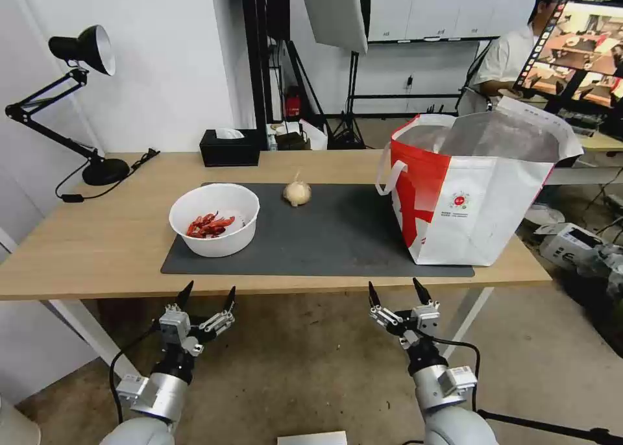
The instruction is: Pick up the trash from the table and place it into the takeout bag.
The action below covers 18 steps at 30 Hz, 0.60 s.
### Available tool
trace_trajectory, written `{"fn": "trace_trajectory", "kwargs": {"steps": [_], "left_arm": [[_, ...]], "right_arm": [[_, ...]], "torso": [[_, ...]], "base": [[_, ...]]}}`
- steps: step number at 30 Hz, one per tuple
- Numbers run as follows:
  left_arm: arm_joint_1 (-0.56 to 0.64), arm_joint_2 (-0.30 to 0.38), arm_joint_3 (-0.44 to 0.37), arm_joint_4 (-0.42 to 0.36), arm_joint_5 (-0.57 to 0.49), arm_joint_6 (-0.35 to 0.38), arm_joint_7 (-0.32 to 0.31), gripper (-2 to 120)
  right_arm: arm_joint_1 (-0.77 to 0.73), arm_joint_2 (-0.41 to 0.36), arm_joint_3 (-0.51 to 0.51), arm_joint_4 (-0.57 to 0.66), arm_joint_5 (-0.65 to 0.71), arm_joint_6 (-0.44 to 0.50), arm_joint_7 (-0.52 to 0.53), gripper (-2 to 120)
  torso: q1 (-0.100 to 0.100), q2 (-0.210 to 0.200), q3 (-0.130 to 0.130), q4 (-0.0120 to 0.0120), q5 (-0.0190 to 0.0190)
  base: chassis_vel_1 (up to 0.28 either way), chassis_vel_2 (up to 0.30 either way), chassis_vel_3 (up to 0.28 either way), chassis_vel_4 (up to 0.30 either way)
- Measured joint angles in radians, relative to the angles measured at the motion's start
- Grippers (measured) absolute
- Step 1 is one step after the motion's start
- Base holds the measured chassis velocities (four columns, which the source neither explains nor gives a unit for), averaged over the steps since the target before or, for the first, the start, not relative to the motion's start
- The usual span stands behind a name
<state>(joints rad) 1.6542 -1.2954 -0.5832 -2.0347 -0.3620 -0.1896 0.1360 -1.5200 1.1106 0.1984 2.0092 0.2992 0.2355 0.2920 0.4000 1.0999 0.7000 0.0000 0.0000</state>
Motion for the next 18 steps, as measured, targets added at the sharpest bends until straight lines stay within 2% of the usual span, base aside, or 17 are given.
{"fn": "trace_trajectory", "kwargs": {"steps": [7, 13, 15, 18], "left_arm": [[0.002, 0.000, -0.002, 0.000, 0.000, -0.002, 0.001, 100], [0.006, 0.000, -0.002, -0.004, 0.000, -0.003, 0.002, 100], [0.006, 0.000, -0.002, -0.004, 0.000, -0.003, 0.002, 100], [0.009, -0.001, -0.002, -0.005, 0.002, -0.004, 0.003, 100]], "right_arm": [[0.064, -0.014, -0.036, -0.008, 0.026, -0.022, -0.004, 100], [0.234, -0.058, -0.097, -0.040, 0.159, -0.072, -0.049, 100], [0.248, -0.062, -0.101, -0.044, 0.170, -0.074, -0.054, 100], [0.380, -0.084, -0.153, -0.089, 0.240, -0.083, -0.086, 100]], "torso": [[0.000, 0.000, 0.000, 0.0000, 0.0000], [0.000, 0.000, 0.000, 0.0000, 0.0001], [0.000, 0.000, 0.000, 0.0000, 0.0001], [0.000, 0.000, 0.000, 0.0000, 0.0000]], "base": [[0.000, 0.000, 0.000, 0.000], [0.000, 0.000, 0.000, 0.000], [0.000, 0.000, 0.000, 0.000], [0.000, 0.000, 0.000, 0.000]]}}
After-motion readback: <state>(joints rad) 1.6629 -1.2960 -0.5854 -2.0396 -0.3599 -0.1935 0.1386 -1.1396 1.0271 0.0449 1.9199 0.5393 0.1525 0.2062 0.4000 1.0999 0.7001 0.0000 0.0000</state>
